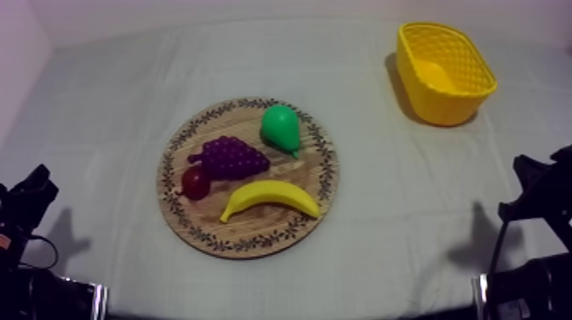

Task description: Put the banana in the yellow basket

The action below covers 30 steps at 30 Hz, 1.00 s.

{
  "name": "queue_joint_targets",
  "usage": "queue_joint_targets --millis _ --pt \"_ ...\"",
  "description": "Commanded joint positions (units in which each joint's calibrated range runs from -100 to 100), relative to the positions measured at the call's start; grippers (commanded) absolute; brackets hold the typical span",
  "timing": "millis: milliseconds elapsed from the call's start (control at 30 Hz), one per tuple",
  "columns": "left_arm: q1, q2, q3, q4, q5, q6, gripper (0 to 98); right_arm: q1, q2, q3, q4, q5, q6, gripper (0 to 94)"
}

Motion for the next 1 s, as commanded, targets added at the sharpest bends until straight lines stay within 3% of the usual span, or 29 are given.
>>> queue_joint_targets --millis 0,433,700,967 --pt "0.0 0.0 0.0 0.03 0.0 0.0 0.1 -0.7 4.6 -4.7 -0.7 1.1 3.1 0.6" --pt "0.0 0.0 0.0 0.03 0.0 0.0 0.1 -11.4 27.6 -32.0 1.5 7.0 6.7 0.5" --pt "0.0 0.0 0.0 0.03 0.0 0.0 0.1 -18.8 34.3 -40.2 1.6 13.0 9.4 0.5" --pt "0.0 0.0 0.0 0.03 0.0 0.0 0.1 -27.8 40.4 -45.9 2.3 16.7 9.5 0.7"
